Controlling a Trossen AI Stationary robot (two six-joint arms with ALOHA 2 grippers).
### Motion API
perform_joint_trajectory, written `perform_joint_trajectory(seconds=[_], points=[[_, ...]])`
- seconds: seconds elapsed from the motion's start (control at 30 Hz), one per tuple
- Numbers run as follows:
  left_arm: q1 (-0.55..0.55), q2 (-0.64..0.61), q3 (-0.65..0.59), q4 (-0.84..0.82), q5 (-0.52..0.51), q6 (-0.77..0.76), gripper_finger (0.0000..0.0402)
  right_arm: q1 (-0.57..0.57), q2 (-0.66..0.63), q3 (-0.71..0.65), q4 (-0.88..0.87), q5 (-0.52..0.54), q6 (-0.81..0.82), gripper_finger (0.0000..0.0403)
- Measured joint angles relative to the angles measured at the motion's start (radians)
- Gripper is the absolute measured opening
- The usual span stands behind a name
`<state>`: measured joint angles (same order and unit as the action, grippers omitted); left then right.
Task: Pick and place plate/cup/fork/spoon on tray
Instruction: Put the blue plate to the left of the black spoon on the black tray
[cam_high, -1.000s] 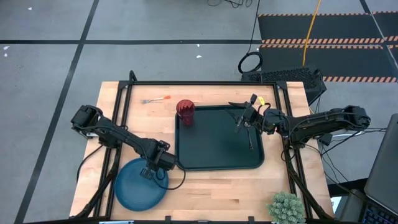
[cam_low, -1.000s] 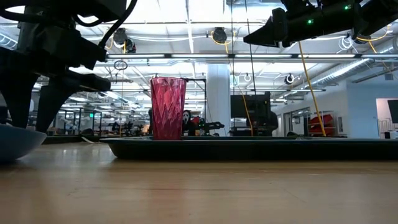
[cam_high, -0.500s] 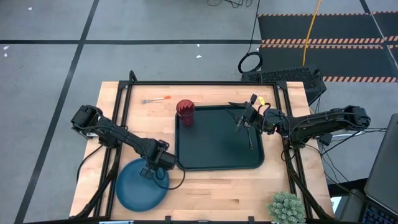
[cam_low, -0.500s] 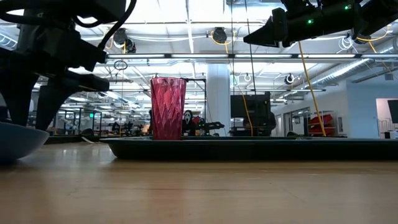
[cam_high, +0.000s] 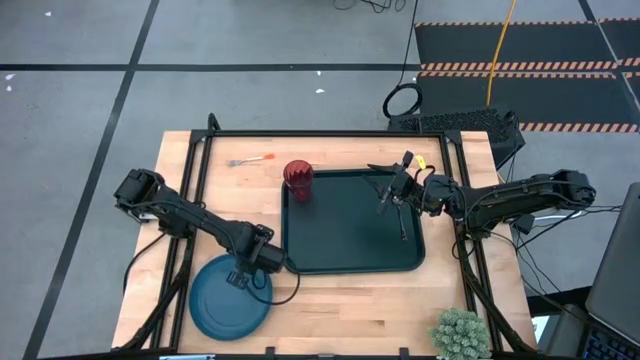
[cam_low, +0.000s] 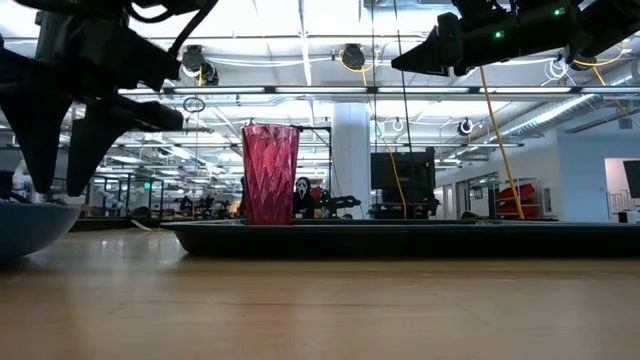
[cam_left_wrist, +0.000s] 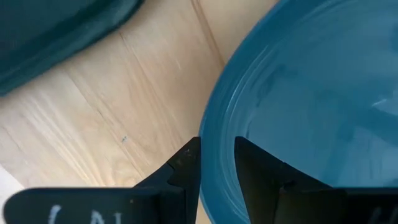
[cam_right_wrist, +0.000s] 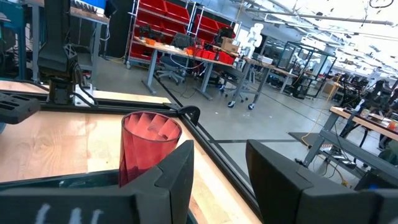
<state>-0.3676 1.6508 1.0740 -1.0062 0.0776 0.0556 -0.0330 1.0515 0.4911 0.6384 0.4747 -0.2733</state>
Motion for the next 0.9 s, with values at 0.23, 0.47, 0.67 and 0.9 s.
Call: perform_joint_trajectory(seconds=[0.23, 0.47, 0.67, 0.9], points=[[0.001, 0.0, -0.014, 0.016, -0.002, 0.016, 0.0099, 0.0, 0.0, 0.0, 0.0, 0.0, 0.001, 0.0141], [0.006, 0.001, -0.042, 0.057, -0.056, 0.054, 0.0099, 0.0, 0.0, 0.0, -0.001, -0.001, 0.001, 0.0141], [0.021, 0.001, -0.094, 0.123, 0.023, 0.051, 0.0099, 0.0, 0.0, 0.0, -0.002, -0.001, 0.001, 0.0141], [0.026, 0.001, -0.117, 0.122, 0.034, -0.033, 0.0097, 0.0, 0.0, 0.0, -0.005, -0.001, 0.001, 0.0141]])
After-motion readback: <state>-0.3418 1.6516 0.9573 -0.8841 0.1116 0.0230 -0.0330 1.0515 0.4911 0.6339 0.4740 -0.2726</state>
